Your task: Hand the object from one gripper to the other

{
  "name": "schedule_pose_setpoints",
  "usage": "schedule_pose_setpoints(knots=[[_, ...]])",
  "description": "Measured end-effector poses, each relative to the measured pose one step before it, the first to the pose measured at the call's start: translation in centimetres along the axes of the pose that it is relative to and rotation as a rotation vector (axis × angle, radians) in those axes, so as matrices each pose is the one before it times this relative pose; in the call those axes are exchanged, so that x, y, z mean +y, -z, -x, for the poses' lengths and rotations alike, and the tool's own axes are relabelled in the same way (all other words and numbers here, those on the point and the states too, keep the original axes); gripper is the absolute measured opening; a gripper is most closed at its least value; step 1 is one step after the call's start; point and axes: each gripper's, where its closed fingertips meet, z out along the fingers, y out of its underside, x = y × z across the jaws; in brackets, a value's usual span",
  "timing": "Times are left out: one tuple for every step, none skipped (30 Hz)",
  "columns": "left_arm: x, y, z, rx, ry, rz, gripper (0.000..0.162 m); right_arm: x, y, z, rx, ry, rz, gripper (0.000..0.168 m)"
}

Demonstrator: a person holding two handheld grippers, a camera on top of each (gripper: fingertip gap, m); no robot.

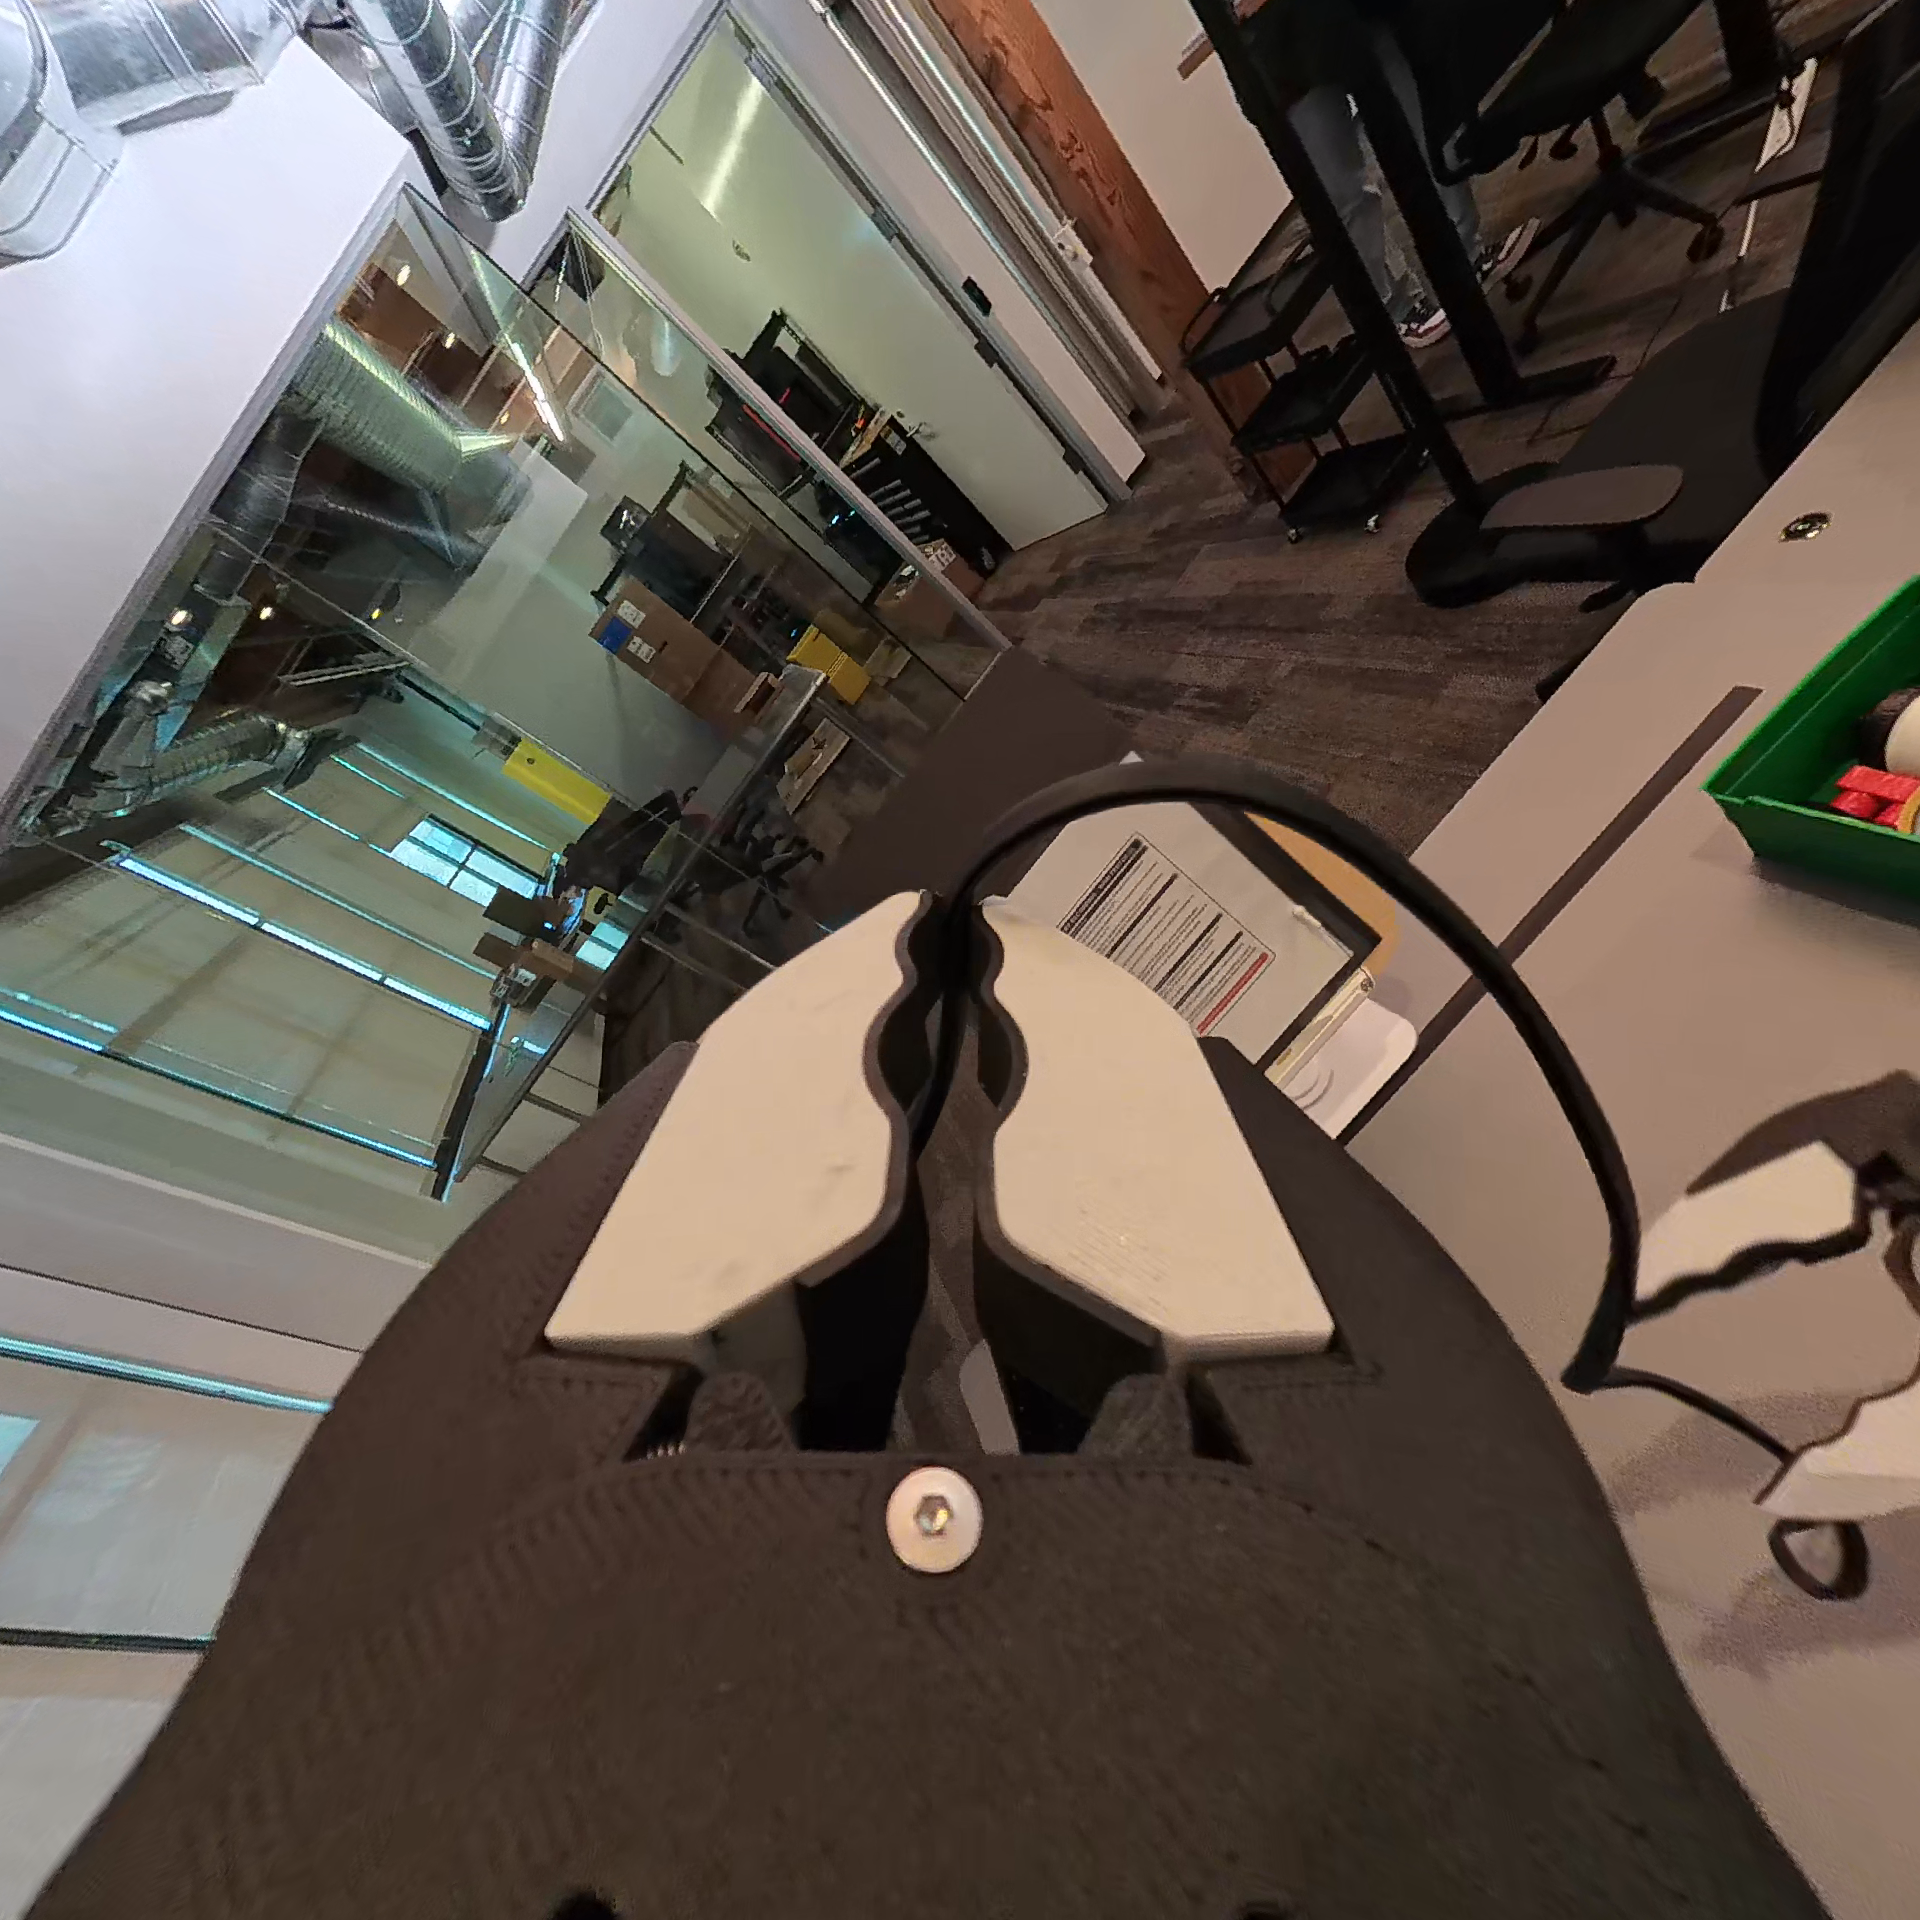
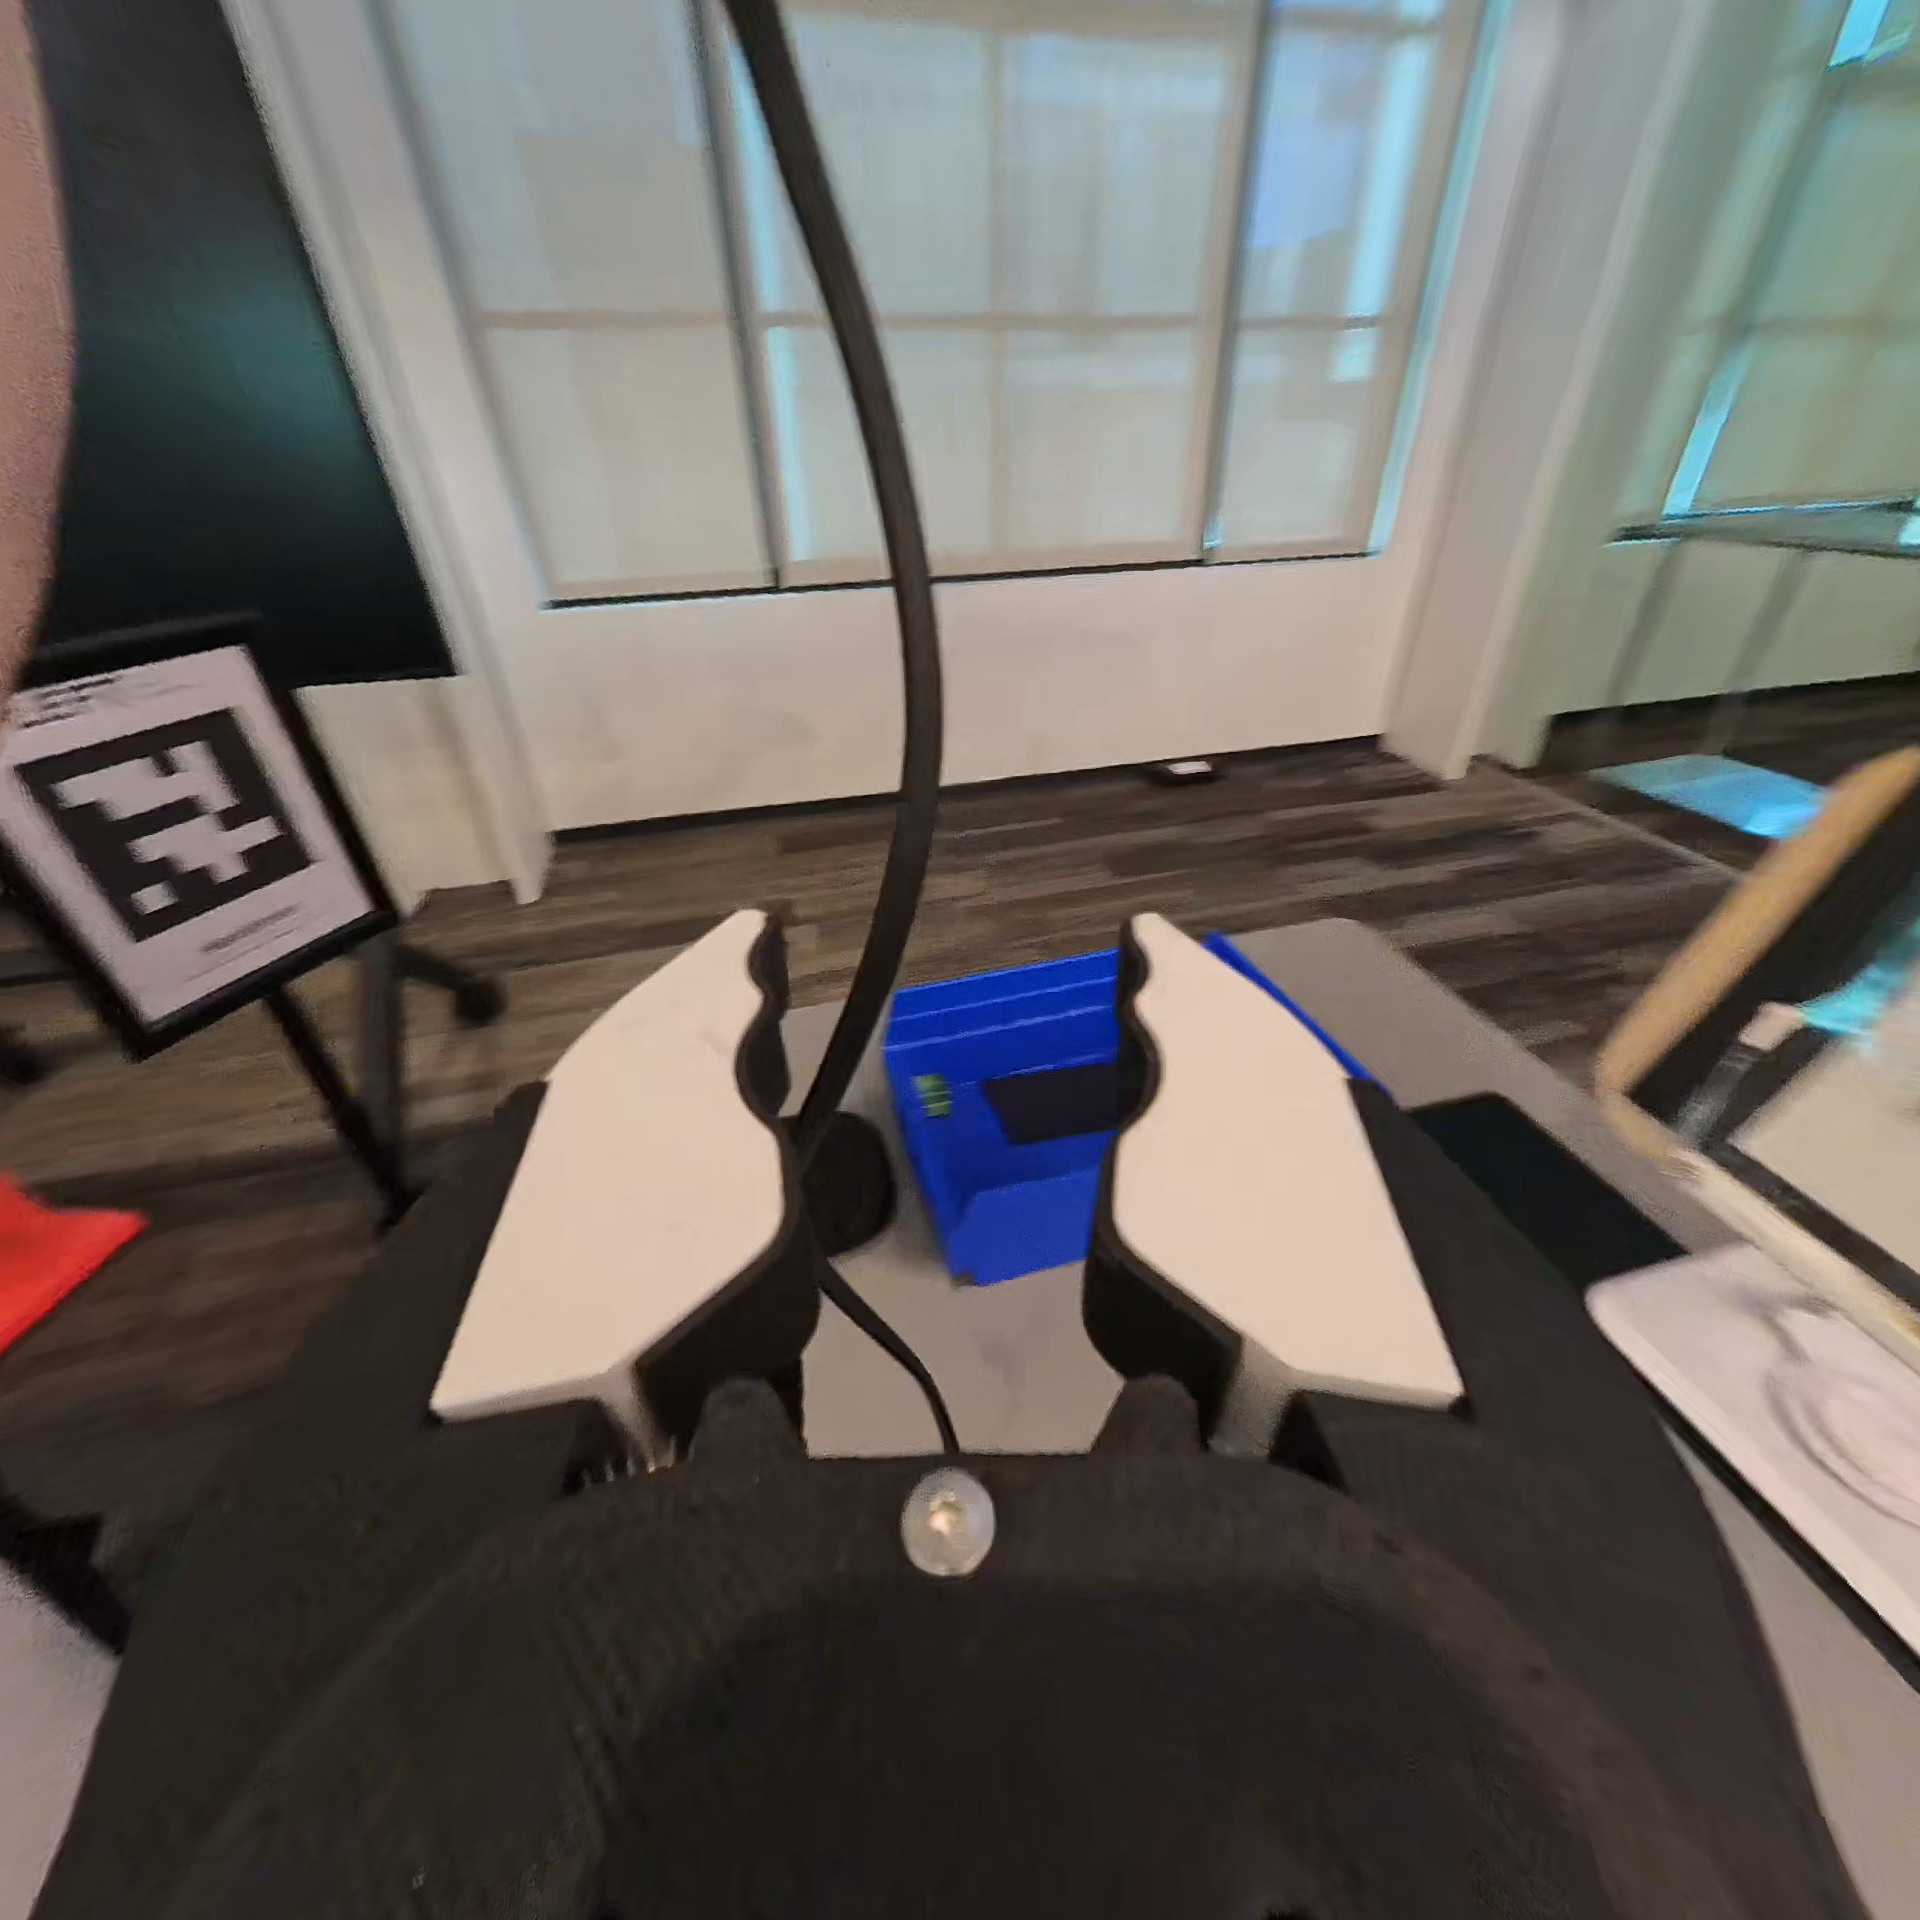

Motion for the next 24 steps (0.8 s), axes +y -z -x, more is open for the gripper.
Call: schedule_pose_setpoints(knots=[[0.361,0.339,0.298,-0.0021,0.0049,0.0017,0.003,0.313,-1.052,0.693,-0.0302,0.0011,0.0037,0.052],[0.364,0.414,0.393,-0.0078,0.0021,-0.0003,0.003,0.365,-0.866,0.384,-0.0135,0.0000,0.0137,0.042],[0.492,0.457,0.443,-0.0082,0.0028,0.0035,0.003,0.207,-0.486,0.364,-0.0216,0.0033,0.0154,0.003],[0.703,0.487,0.421,-0.0039,0.0045,0.0076,0.003,-0.221,-0.039,0.277,-0.0258,-0.0005,-0.0023,0.002],[0.953,0.508,0.465,-0.0023,0.0038,0.0102,0.003,-0.450,0.415,0.227,-0.0303,0.0016,-0.0028,0.002],[1.293,0.482,0.530,-0.0022,0.0068,0.0151,0.003,-0.549,0.741,-0.009,-0.0180,-0.0007,0.0087,0.002],[1.672,0.440,0.489,0.0025,0.0172,0.0237,0.004,-0.705,0.951,-0.412,0.0082,-0.0040,0.0162,0.002],[1.812,0.369,0.231,0.0164,0.0225,0.0181,0.003,-0.872,1.054,-0.429,0.0105,-0.0045,0.0215,0.001],[1.896,0.262,-0.044,0.0296,0.0198,0.0031,0.003,-0.883,1.027,-0.144,-0.0094,-0.0086,0.0350,0.001],[2.191,0.139,-0.157,0.0322,0.0299,0.0053,0.003,-0.851,0.987,0.019,-0.0169,-0.0113,0.0473,0.001],[2.382,-0.041,-0.269,0.0342,0.0353,0.0076,0.004,-0.867,0.940,-0.125,0.0005,-0.0079,0.0505,0.001],[2.581,-0.264,-0.495,0.0436,0.0340,0.0053,0.004,-0.821,0.858,-0.243,0.0158,-0.0033,0.0553,0.001],[2.731,-0.509,-0.752,0.0536,0.0370,0.0039,0.004,-0.773,0.795,-0.335,0.0273,-0.0048,0.0578,0.001],[2.702,-0.776,-0.911,0.0553,0.0384,-0.0044,0.004,-0.800,0.728,-0.283,0.0290,-0.0026,0.0531,0.001],[2.672,-1.014,-1.088,0.0585,0.0383,-0.0121,0.005,-0.894,0.670,-0.021,0.0168,0.0034,0.0427,0.001],[2.610,-1.226,-1.297,0.0652,0.0394,-0.0154,0.005,-0.916,0.614,0.074,0.0104,-0.0010,0.0349,0.001],[2.457,-1.457,-1.385,0.0656,0.0443,-0.0243,0.006,-0.887,0.554,0.068,0.0121,-0.0072,0.0303,0.001],[2.380,-1.635,-1.336,0.0617,0.0486,-0.0246,0.007,-0.842,0.509,0.086,0.0120,-0.0053,0.0249,0.001],[2.296,-1.789,-1.431,0.0699,0.0462,-0.0239,0.008,-0.826,0.479,0.091,0.0125,0.0001,0.0175,0.001],[2.216,-1.882,-1.553,0.0807,0.0436,-0.0211,0.012,-0.763,0.431,0.034,0.0150,0.0021,0.0142,0.001],[2.118,-1.942,-1.482,0.0804,0.0407,-0.0163,0.025,-0.642,0.376,0.008,0.0152,0.0018,0.0151,0.001],[2.055,-1.940,-1.334,0.0736,0.0335,-0.0069,0.044,-0.636,0.321,-0.057,0.0171,0.0047,0.0068,0.001],[1.967,-1.785,-1.071,0.0589,0.0158,0.0026,0.055,-0.587,0.271,-0.087,0.0181,0.0079,0.0030,0.001],[1.674,-1.585,-0.767,0.0389,-0.0008,-0.0035,0.067,-0.441,0.192,-0.034,0.0129,0.0078,0.0069,0.001]])
